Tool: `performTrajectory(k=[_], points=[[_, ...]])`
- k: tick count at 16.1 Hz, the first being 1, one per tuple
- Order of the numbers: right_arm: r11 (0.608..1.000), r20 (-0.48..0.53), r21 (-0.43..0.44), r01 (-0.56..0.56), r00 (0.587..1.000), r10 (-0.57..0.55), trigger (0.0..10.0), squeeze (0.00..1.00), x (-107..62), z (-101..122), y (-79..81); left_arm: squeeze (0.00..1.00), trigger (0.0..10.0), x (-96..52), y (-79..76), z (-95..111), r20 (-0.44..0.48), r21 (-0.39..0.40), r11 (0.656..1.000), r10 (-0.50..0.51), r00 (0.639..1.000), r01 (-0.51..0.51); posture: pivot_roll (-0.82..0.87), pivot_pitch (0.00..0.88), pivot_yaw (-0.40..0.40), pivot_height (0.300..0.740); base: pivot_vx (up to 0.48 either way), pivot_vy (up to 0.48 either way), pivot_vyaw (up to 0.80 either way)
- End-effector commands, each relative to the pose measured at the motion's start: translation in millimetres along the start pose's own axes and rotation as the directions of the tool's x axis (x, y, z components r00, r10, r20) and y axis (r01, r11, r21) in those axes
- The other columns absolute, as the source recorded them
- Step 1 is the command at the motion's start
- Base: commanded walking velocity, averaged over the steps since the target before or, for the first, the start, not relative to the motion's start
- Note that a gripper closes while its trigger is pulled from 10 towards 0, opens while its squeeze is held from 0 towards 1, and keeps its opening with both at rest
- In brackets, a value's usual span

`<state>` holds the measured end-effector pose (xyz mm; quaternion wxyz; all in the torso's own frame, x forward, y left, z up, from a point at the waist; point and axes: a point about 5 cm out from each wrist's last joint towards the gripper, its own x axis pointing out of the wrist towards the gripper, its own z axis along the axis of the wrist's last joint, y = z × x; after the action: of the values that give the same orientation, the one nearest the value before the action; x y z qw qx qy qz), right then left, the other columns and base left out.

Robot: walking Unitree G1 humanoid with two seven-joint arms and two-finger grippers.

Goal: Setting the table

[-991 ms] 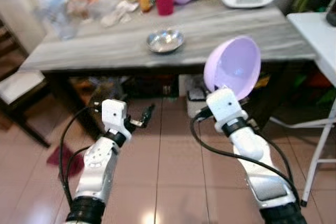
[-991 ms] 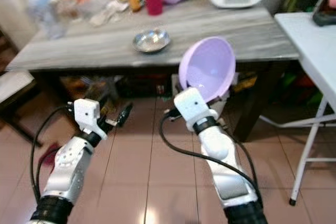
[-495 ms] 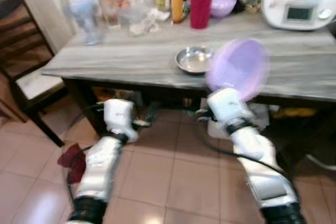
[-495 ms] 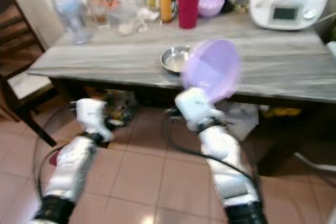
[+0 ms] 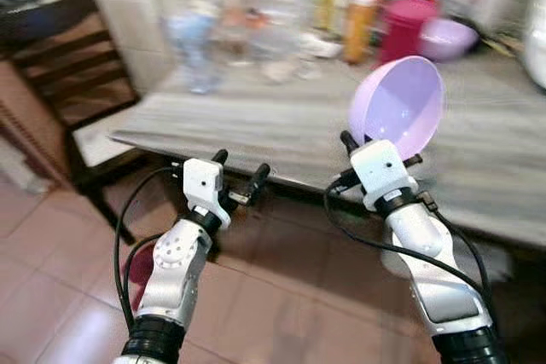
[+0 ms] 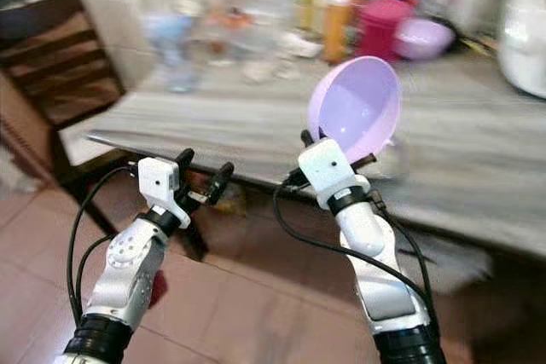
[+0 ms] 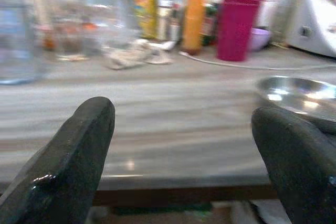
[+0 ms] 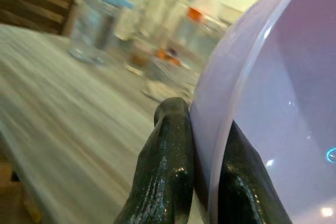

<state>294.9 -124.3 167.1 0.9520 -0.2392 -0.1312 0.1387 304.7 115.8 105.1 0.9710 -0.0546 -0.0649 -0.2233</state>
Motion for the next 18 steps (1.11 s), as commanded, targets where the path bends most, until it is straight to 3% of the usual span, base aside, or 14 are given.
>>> performTrajectory(k=[1, 4, 10, 15, 18], points=[[1.0, 0.032, 0.0, -0.004, 0.999, 0.004, 10.0, 0.0, 2.7, 8, 0.9, 0.0, 10.0, -0.6, 3.8, 2, 0.001, 0.01, 1.0, 0.008, 1.0, -0.008, -0.21, 0.061, 0.074, 0.74, 0.48, 0.0, 0.0], [1.0, 0.01, -0.011, 0.011, 1.0, -0.011, 10.0, 0.0, 4.0, 5, -1.6, 0.0, 10.0, -1.4, 1.2, 0, -0.003, 0.005, 1.0, 0.0, 1.0, 0.0, -0.21, 0.061, 0.07, 0.74, 0.467, 0.0, 0.0], [1.0, -0.015, -0.004, 0.025, 1.0, -0.025, 10.0, 0.0, 6.0, 2, -3.0, 0.0, 10.0, -2.8, -6.7, 0, -0.004, -0.028, 0.999, -0.039, 0.999, 0.039, -0.2, 0.061, 0.072, 0.74, 0.0, 0.0, -0.66], [1.0, -0.02, -0.012, 0.018, 1.0, -0.018, 10.0, 0.0, 8.2, 1, -1.8, 0.0, 10.0, -3.4, -6.4, -1, -0.024, -0.028, 0.999, -0.044, 0.999, 0.044, -0.2, 0.059, 0.07, 0.74, 0.0, 0.0, 0.0], [0.999, -0.068, -0.031, -0.009, 0.998, 0.007, 10.0, 0.0, 10.1, -6, -4.3, 0.0, 10.0, -9.0, -9.8, -2, -0.046, -0.006, 0.989, -0.151, 0.987, 0.151, -0.2, 0.062, 0.068, 0.74, 0.0, 0.0, 0.0]])
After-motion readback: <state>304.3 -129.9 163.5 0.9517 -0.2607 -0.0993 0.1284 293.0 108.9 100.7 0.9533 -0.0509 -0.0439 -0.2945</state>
